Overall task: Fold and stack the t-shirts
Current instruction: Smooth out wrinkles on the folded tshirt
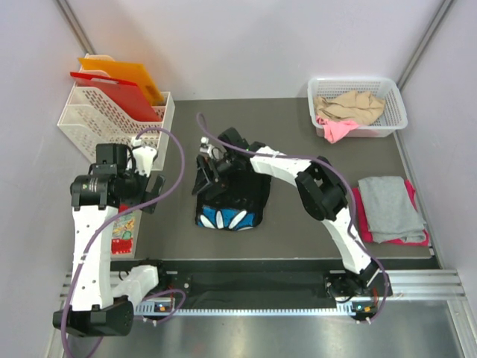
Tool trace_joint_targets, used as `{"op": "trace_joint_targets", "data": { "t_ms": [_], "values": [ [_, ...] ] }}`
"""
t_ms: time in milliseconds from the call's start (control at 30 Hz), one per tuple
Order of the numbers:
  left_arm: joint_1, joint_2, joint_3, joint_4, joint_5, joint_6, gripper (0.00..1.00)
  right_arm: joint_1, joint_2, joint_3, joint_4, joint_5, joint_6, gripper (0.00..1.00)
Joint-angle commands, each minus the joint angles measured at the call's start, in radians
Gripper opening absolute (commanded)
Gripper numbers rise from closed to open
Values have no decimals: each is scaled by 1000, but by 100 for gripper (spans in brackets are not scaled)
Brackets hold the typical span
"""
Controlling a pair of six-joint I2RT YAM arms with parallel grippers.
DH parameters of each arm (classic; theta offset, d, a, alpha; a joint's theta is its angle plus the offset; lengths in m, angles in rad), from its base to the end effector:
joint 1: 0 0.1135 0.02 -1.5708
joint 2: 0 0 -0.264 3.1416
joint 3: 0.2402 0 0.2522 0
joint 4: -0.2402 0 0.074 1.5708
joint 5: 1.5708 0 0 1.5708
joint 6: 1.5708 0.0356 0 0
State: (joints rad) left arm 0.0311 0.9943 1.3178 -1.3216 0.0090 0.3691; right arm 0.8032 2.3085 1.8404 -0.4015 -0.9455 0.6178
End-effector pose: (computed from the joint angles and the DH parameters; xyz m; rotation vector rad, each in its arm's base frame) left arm 0.1486 0.0043 0.3775 0.4365 2.5378 0.1393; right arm 0.3295 0.3830 0.1794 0.7112 -2.4958 -1.5974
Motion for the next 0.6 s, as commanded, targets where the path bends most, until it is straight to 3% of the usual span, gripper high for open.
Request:
{"op": "trace_joint_targets", "data": {
  "t_ms": [0,400,567],
  "values": [
    [1,-20,1,-18,0,-16,99,-70,41,40,272,-71,157,100],
    [1,-29,27,-71,-30,-33,99,-116,256,39,648,-168,454,100],
    [1,-29,32,-84,-21,-39,99,-130,263,85,719,-217,539,100]
  ]
}}
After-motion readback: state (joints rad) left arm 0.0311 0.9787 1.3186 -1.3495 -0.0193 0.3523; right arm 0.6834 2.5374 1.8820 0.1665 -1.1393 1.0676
